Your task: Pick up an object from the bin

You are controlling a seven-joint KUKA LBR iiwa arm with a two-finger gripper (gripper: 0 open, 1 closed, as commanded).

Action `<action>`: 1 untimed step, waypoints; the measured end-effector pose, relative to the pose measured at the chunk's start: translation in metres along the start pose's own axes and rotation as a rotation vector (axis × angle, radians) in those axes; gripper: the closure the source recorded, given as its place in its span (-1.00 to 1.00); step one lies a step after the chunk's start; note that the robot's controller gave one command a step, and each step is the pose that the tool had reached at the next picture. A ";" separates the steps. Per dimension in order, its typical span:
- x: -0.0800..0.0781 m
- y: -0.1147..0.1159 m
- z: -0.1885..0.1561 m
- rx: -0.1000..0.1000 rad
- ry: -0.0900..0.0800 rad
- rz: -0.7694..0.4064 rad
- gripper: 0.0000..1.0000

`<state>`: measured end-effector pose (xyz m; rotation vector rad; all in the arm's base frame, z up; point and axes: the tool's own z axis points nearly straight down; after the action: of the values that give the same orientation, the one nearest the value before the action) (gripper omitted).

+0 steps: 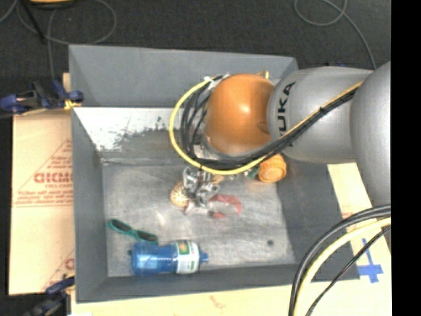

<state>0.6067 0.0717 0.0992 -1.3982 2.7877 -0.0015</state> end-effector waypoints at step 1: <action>0.006 0.004 -0.039 -0.013 0.018 0.056 1.00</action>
Offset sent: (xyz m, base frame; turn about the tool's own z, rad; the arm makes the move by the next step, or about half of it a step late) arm -0.0108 -0.0139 0.0009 0.0170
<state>0.5991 0.0691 0.1376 -1.3290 2.8456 0.0055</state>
